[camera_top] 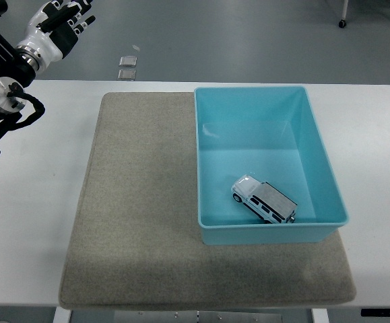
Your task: Left hand put the white car in the blue box
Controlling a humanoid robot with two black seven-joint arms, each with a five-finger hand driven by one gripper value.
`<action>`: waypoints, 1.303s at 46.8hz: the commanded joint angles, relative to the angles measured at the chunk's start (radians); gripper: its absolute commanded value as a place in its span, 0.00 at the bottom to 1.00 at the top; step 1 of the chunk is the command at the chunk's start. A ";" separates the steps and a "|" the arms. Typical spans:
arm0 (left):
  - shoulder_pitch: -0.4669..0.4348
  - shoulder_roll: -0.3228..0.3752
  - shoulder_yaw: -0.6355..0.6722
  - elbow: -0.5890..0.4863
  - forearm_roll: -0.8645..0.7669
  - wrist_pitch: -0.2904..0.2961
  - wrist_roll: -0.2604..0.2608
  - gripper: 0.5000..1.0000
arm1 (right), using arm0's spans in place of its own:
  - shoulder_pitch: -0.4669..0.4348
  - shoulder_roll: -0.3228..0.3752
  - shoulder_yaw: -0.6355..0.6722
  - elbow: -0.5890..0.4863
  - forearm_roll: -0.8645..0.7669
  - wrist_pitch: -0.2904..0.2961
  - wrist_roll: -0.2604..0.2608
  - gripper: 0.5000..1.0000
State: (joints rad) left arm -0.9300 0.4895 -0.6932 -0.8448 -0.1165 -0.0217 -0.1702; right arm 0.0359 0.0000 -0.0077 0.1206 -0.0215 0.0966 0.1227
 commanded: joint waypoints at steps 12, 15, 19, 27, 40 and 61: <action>0.085 0.000 -0.017 0.004 0.009 -0.046 -0.051 1.00 | 0.001 0.000 0.000 -0.001 0.000 0.000 0.000 0.87; 0.095 0.001 -0.017 0.003 0.003 -0.060 -0.051 1.00 | -0.001 0.000 0.000 0.001 0.000 0.000 0.000 0.87; 0.111 0.001 -0.019 0.003 0.001 -0.069 -0.051 1.00 | 0.001 0.000 0.000 0.001 -0.001 0.000 0.000 0.87; 0.134 0.001 -0.028 0.003 0.001 -0.078 -0.051 1.00 | 0.001 0.000 0.000 0.001 0.000 0.000 0.000 0.87; 0.155 -0.008 -0.039 0.001 0.000 -0.106 -0.049 1.00 | -0.001 0.000 0.000 0.001 0.000 0.000 0.000 0.87; 0.145 -0.011 -0.054 -0.010 -0.003 -0.107 -0.049 1.00 | 0.001 0.000 0.005 0.011 0.002 0.012 0.000 0.87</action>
State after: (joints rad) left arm -0.7836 0.4786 -0.7470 -0.8557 -0.1196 -0.1290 -0.2193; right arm 0.0367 0.0000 -0.0037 0.1215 -0.0202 0.0997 0.1227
